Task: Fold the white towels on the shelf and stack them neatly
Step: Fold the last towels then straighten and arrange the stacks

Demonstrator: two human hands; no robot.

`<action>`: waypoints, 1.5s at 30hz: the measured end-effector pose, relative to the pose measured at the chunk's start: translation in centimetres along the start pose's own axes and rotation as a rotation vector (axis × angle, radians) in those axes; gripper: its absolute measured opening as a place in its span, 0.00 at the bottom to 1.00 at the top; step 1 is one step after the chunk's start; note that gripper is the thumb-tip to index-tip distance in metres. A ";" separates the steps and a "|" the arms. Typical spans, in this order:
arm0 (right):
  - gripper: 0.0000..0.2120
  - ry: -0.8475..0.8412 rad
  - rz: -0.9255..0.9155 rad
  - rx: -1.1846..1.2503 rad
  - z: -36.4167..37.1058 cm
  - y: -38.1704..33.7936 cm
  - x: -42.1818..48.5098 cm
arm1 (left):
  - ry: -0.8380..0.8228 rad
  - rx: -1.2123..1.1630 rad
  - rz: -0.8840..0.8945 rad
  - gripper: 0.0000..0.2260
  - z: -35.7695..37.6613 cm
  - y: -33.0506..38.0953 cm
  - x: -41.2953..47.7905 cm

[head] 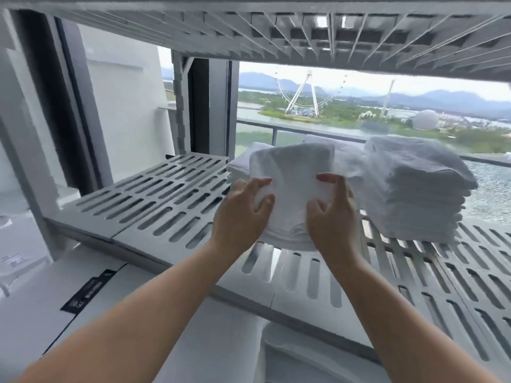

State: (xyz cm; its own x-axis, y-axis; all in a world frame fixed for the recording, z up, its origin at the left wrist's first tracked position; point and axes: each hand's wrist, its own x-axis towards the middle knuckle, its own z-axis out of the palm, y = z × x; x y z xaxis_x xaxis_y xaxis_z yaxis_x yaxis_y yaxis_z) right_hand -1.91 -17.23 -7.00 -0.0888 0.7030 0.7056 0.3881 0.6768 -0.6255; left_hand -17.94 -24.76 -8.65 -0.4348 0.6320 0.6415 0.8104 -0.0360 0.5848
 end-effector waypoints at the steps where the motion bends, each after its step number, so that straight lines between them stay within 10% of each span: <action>1: 0.22 -0.021 -0.018 0.018 1.0 -0.1 0.6 | 0.017 0.017 -0.007 0.15 -0.3 -0.5 0.6; 21: 0.21 -0.053 -0.020 -0.034 13.8 -2.1 15.1 | 0.035 0.011 0.083 0.18 0.0 -7.4 18.8; 29: 0.23 -0.159 0.088 -0.457 18.1 1.9 15.2 | -0.164 -0.011 -0.190 0.18 5.3 -13.2 20.4; 37: 0.13 -0.031 -0.082 -0.464 18.2 2.3 14.9 | -0.120 -0.128 0.004 0.15 5.2 -11.8 22.3; 45: 0.11 -0.106 -0.022 -0.623 18.3 1.8 13.4 | -0.124 -0.206 -0.277 0.16 5.9 -12.9 21.6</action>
State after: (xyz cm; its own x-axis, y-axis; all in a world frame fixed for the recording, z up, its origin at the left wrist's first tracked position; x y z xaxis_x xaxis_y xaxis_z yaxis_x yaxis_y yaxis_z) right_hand -19.22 -2.57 -4.76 -0.1805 0.7300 0.6592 0.8438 0.4592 -0.2776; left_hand -35.49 -6.11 -5.27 -0.5659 0.7280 0.3870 0.5671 0.0029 0.8236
